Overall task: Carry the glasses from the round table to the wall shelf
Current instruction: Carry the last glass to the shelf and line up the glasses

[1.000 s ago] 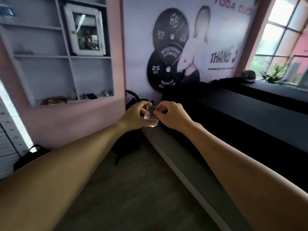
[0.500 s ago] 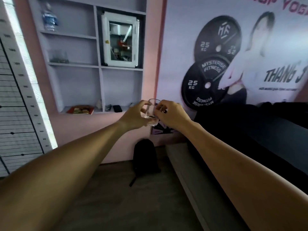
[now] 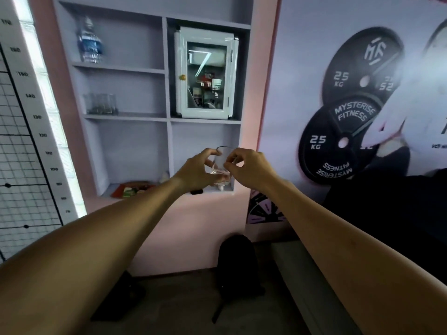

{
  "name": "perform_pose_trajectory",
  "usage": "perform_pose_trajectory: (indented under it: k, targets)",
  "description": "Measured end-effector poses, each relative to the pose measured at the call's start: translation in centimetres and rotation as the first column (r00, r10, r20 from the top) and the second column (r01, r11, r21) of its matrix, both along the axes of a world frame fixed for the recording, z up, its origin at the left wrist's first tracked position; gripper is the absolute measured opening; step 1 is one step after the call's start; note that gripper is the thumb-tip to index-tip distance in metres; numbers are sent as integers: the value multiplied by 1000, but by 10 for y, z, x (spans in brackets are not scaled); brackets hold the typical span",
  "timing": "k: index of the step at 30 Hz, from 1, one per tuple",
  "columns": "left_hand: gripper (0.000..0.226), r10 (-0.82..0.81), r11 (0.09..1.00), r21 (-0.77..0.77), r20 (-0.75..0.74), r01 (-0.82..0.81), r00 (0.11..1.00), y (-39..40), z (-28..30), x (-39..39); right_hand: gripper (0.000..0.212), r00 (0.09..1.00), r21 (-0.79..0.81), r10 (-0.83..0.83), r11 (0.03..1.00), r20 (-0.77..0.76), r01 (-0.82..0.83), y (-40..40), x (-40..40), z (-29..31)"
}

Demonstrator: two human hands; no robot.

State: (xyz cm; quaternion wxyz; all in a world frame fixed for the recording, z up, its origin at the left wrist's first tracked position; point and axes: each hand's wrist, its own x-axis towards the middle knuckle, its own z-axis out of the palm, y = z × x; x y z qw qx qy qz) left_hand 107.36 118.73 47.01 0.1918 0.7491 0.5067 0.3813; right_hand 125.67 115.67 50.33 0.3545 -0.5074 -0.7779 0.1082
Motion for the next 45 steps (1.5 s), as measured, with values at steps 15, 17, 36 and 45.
perform_pose_trajectory:
  k: [15,17,36,45]
  targets:
    - [76,138,990,-28,74,-136,988,217,16,-167,9,989,43,139,990,-41,-137,249,-165,10]
    - [76,177,984,-21,73,-176,982,243,19,-185,5,984,54,177,983,-37,-175,285,-186,13]
    - [77,577,803,131,71,-581,813,374,59,-412,14,854,105,520,850,-7,-516,480,-434,57]
    - [81,577,802,145,66,-580,814,397,59,-469,19,886,118,462,879,33,-463,503,-500,58]
